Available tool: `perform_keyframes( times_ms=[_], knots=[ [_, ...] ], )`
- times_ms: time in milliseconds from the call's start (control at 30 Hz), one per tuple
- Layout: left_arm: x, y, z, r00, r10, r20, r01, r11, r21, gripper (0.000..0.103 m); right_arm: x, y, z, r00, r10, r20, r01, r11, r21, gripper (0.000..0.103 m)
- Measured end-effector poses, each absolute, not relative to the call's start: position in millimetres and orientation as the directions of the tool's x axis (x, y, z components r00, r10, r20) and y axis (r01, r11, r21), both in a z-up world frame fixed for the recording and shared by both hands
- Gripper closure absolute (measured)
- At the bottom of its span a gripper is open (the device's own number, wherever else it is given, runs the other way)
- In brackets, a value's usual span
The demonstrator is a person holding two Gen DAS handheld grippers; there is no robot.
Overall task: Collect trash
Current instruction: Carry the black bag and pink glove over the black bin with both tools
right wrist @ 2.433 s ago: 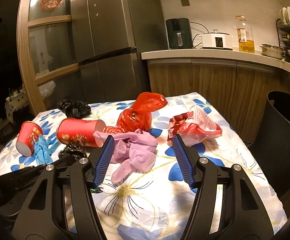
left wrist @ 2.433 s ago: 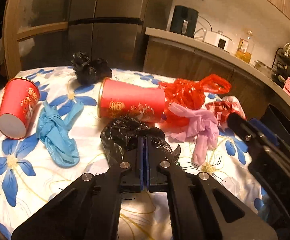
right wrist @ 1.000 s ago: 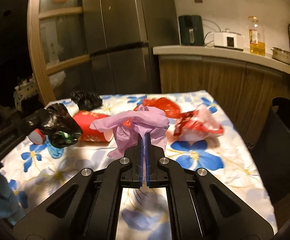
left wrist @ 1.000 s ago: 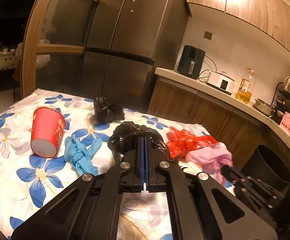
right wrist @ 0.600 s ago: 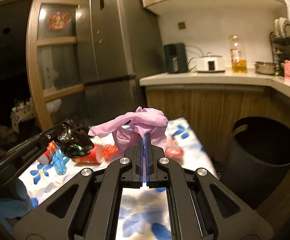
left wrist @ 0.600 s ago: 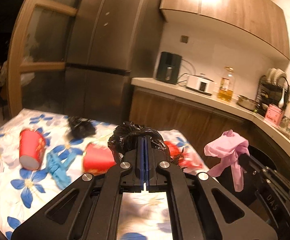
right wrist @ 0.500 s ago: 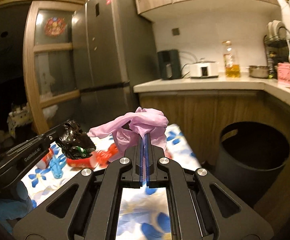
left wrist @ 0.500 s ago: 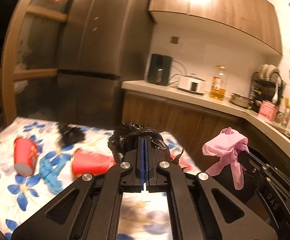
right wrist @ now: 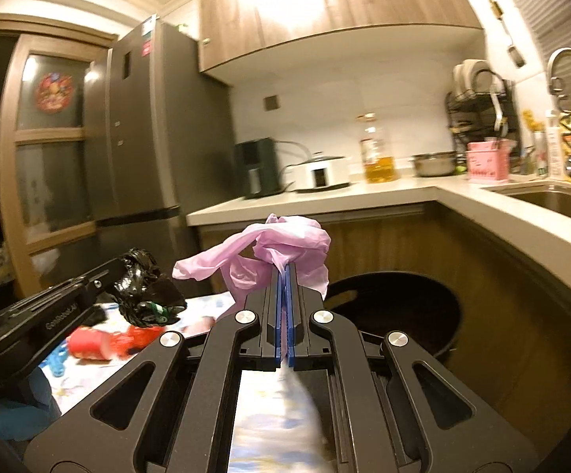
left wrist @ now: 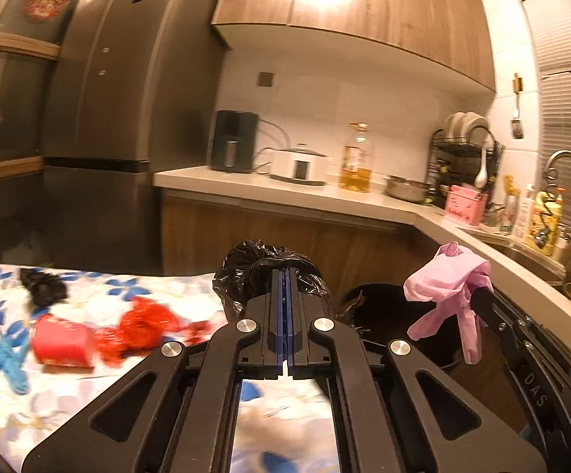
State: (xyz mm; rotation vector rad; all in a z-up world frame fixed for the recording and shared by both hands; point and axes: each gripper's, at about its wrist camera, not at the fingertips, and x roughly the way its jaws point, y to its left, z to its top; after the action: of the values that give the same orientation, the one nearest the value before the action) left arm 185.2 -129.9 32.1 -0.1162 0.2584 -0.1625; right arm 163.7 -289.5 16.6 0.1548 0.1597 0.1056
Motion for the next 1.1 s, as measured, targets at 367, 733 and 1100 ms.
perform_keyframes(
  times_ms=[367, 733, 1100],
  knots=[
    [213, -190, 19, 0.920, -0.308, -0.241, 0.277, 0.948, -0.155, 0.102, 179, -348, -1, 0.986, 0.005, -0.166, 0.027, 0.982, 0.187, 0.101],
    [246, -221, -11, 0.882, -0.369, -0.294, 0.324, 0.927, -0.190, 0.102, 197, -363, -22, 0.980, -0.040, -0.197, 0.073, 0.984, 0.162, 0.101],
    [263, -233, -32, 0.856, -0.400, -0.328, 0.344, 0.914, -0.216, 0.102, 212, -370, -37, 0.972, -0.048, -0.232, 0.084, 0.985, 0.148, 0.101]
  ],
)
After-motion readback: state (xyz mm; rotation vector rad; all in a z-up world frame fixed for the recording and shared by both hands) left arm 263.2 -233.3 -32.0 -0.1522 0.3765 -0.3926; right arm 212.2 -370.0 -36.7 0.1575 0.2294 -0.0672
